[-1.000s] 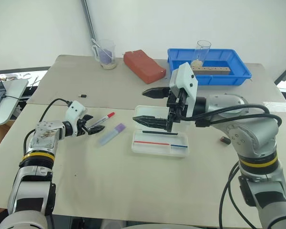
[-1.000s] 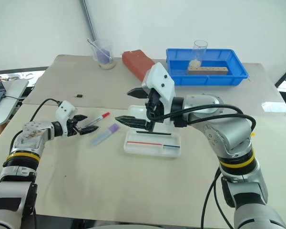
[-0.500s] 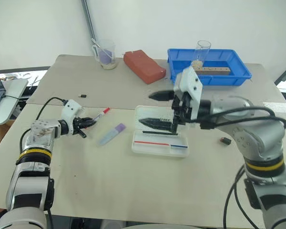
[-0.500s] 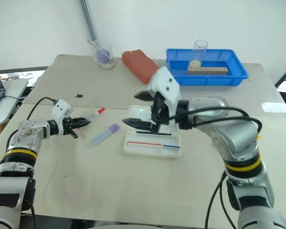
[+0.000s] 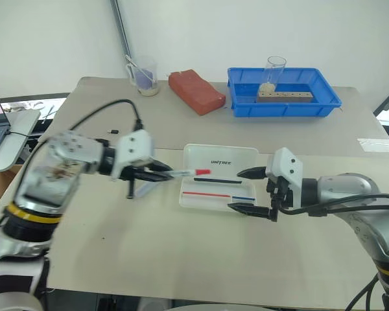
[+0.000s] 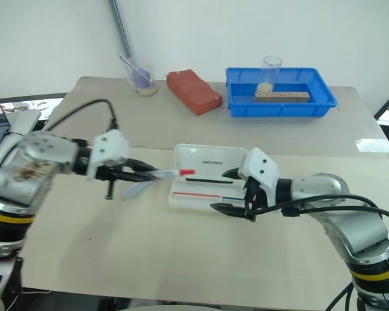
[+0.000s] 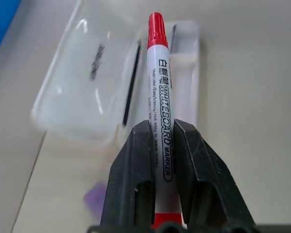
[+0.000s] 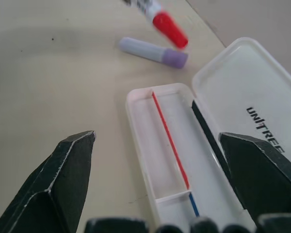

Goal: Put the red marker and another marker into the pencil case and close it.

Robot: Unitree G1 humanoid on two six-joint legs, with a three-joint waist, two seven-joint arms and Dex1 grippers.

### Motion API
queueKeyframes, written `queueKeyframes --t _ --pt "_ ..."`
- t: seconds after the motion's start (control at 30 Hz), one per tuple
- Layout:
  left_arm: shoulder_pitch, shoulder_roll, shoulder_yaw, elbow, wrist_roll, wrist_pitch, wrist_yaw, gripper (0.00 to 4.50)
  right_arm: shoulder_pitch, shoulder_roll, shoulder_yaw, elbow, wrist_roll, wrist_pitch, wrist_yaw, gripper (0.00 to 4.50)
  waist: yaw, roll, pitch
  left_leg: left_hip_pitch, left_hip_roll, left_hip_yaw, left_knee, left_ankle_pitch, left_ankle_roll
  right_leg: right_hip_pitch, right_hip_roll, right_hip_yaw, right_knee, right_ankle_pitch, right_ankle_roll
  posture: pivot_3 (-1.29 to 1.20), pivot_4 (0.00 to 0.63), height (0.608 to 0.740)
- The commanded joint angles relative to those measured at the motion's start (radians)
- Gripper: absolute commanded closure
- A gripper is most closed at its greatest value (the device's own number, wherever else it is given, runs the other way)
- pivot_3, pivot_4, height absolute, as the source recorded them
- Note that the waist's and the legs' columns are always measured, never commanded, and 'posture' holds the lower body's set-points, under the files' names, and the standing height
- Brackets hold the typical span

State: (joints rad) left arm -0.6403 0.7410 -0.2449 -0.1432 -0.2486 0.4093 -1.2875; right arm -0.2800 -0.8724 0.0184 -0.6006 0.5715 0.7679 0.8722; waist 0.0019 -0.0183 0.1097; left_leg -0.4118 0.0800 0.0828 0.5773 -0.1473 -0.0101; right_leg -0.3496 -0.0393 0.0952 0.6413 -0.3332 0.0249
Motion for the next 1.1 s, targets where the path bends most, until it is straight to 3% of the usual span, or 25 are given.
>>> queueKeyframes --t 0.03,0.17,0.37,0.6,0.67,0.7,0.9,1.1 --pt "-0.064 -0.1 -0.087 0.098 0.08 -0.101 0.034 4.36 0.011 -0.023 -0.06 -0.015 0.014 0.004 -0.001 0.0 0.004 0.0 0.0 -0.002 0.0 0.0 0.002 0.0 0.0 0.0 0.0 0.0 0.0 0.0 0.0 0.0 0.15 0.74" --pt "-0.083 -0.216 -0.163 0.24 0.172 -0.211 0.088 4.36 0.053 -0.036 -0.103 -0.001 0.003 0.001 -0.021 0.0 0.0 0.0 0.0 -0.003 -0.001 -0.001 0.003 -0.001 0.001 -0.001 0.0 0.002 -0.001 0.0 0.001 0.0 0.15 0.74" --pt "-0.089 -0.292 -0.194 0.352 0.238 -0.289 0.124 4.36 0.088 -0.04 -0.128 0.004 0.001 -0.003 -0.041 0.0 -0.004 -0.001 0.001 -0.003 -0.001 -0.003 0.003 -0.001 0.001 -0.001 0.001 0.002 0.0 0.0 0.001 0.0 0.15 0.74" --pt "-0.102 -0.335 -0.177 0.38 0.256 -0.299 0.132 1.03 0.082 -0.038 -0.123 -0.002 0.01 -0.002 -0.052 0.0 -0.003 -0.001 0.001 -0.003 -0.002 -0.003 0.004 -0.001 0.001 -0.001 0.001 0.002 0.0 0.0 0.001 0.0 0.15 0.74" --pt "-0.102 -0.33 -0.17 0.363 0.253 -0.293 0.129 0.16 0.076 -0.036 -0.116 -0.001 0.01 -0.004 -0.049 0.0 -0.003 -0.001 0.001 -0.003 -0.002 -0.003 0.004 -0.001 0.001 -0.001 0.001 0.002 0.0 0.0 0.001 0.0 0.15 0.74" --pt "-0.102 -0.323 -0.161 0.344 0.247 -0.284 0.126 0.03 0.071 -0.035 -0.111 0.001 0.01 -0.005 -0.048 0.0 -0.004 -0.001 0.001 -0.003 -0.002 -0.003 0.004 -0.001 0.001 -0.001 0.001 0.002 0.0 0.0 0.002 0.0 0.15 0.74" --pt "-0.067 -0.177 -0.021 0.097 0.122 -0.07 0.077 0.03 -0.001 -0.016 -0.061 0.014 0.021 -0.012 -0.018 0.0 -0.019 0.001 0.001 -0.003 -0.001 -0.004 0.003 -0.001 0.001 -0.001 0.002 0.002 0.001 0.0 0.002 0.0 0.15 0.74" --pt "0.099 -0.048 0.171 0.018 0.108 0.066 0.23 0.03 -0.165 0.092 0.044 0.016 0.06 0.02 -0.005 0.0 -0.024 0.004 0.0 0.0 0.0 -0.004 0.002 -0.001 0.001 0.0 0.003 0.002 0.001 0.0 0.002 0.0 0.15 0.74"
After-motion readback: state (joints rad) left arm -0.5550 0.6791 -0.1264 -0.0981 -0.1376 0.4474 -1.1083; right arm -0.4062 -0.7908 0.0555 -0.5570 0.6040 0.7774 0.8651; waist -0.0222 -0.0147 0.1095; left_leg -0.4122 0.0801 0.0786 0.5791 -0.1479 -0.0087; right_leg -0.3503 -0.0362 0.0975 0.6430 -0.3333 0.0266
